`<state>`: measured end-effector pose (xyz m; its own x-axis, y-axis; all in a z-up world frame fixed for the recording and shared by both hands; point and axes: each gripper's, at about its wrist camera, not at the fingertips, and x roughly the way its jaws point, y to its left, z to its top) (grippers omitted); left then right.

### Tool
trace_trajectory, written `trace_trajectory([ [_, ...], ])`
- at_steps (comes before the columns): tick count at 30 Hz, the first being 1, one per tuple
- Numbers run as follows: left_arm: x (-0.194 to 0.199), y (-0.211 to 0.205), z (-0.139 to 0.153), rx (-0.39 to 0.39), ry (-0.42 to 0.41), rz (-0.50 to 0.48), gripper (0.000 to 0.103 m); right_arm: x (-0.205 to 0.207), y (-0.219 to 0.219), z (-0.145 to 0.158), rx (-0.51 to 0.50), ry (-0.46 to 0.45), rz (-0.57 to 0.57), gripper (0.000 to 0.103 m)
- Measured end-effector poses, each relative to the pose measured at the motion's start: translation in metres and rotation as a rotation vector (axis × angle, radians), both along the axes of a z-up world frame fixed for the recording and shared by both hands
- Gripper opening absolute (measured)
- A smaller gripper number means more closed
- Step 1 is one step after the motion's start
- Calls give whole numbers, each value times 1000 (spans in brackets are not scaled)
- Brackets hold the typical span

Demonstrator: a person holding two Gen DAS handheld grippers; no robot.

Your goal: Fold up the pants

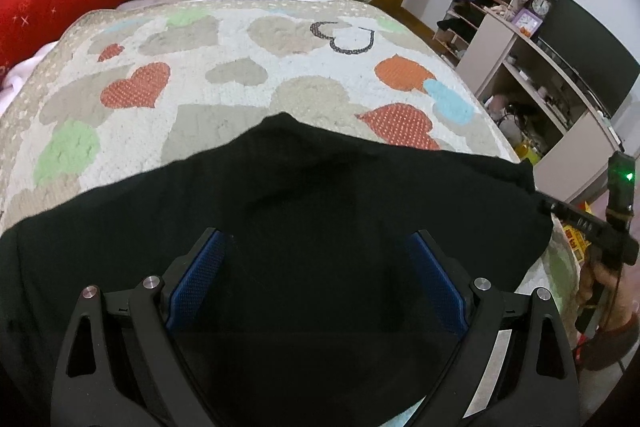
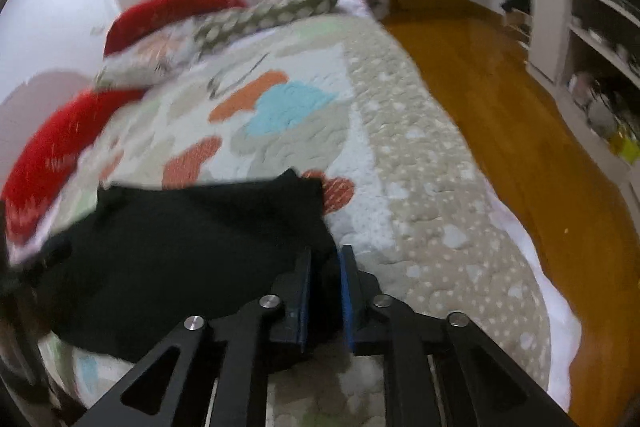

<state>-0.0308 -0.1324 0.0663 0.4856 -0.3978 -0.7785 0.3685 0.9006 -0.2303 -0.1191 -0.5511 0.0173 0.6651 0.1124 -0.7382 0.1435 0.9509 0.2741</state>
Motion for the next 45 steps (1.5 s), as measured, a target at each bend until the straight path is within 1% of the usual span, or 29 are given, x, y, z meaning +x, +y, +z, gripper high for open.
trace_trajectory([
  [1, -2, 0, 0, 0, -2, -1, 93, -5, -2, 6, 2, -25, -22, 34],
  [2, -3, -1, 1, 0, -2, -2, 93, -10, -3, 11, 2, -44, -29, 38],
  [3, -4, -2, 1, 1, -4, -4, 93, -14, -1, 18, -1, -63, -26, 40],
  [5, -7, -3, 3, 11, -13, -3, 93, -19, 9, 32, -3, -101, 31, 40],
  [8, -9, -5, 5, 18, -25, 8, 93, -18, 33, 42, -13, -145, 129, 40],
  [11, -10, -7, 4, 18, -24, 15, 93, -2, 54, 34, -38, -123, 186, 40],
  [13, -10, -9, 3, 29, -27, 19, 93, 11, 61, 24, -55, -95, 197, 40],
  [17, -5, -11, -4, 46, -21, 24, 93, 39, 56, -2, -102, -28, 135, 40],
  [20, 3, -12, -12, 54, -7, 32, 93, 52, 45, -11, -58, -30, 111, 39],
  [25, 15, -13, -24, 65, 15, 50, 93, 63, 41, -11, -39, -44, 97, 39],
  [30, 12, -15, -22, 68, 8, 42, 93, 54, 47, -3, -65, -19, 108, 40],
  [35, 4, -8, -13, 47, 0, 48, 93, 21, 50, 15, -63, -48, 101, 40],
  [37, -3, -4, -7, 47, -13, 50, 93, 10, 49, 16, -56, -46, 96, 40],
  [39, -12, 3, -2, 53, -28, 57, 93, 0, 48, 16, -53, -41, 94, 41],
  [42, -27, 21, 6, 38, -51, 77, 93, -7, 48, 10, -65, -19, 98, 43],
  [45, -39, 46, 12, 22, -66, 134, 93, -5, 42, -4, -70, 15, 73, 43],
])
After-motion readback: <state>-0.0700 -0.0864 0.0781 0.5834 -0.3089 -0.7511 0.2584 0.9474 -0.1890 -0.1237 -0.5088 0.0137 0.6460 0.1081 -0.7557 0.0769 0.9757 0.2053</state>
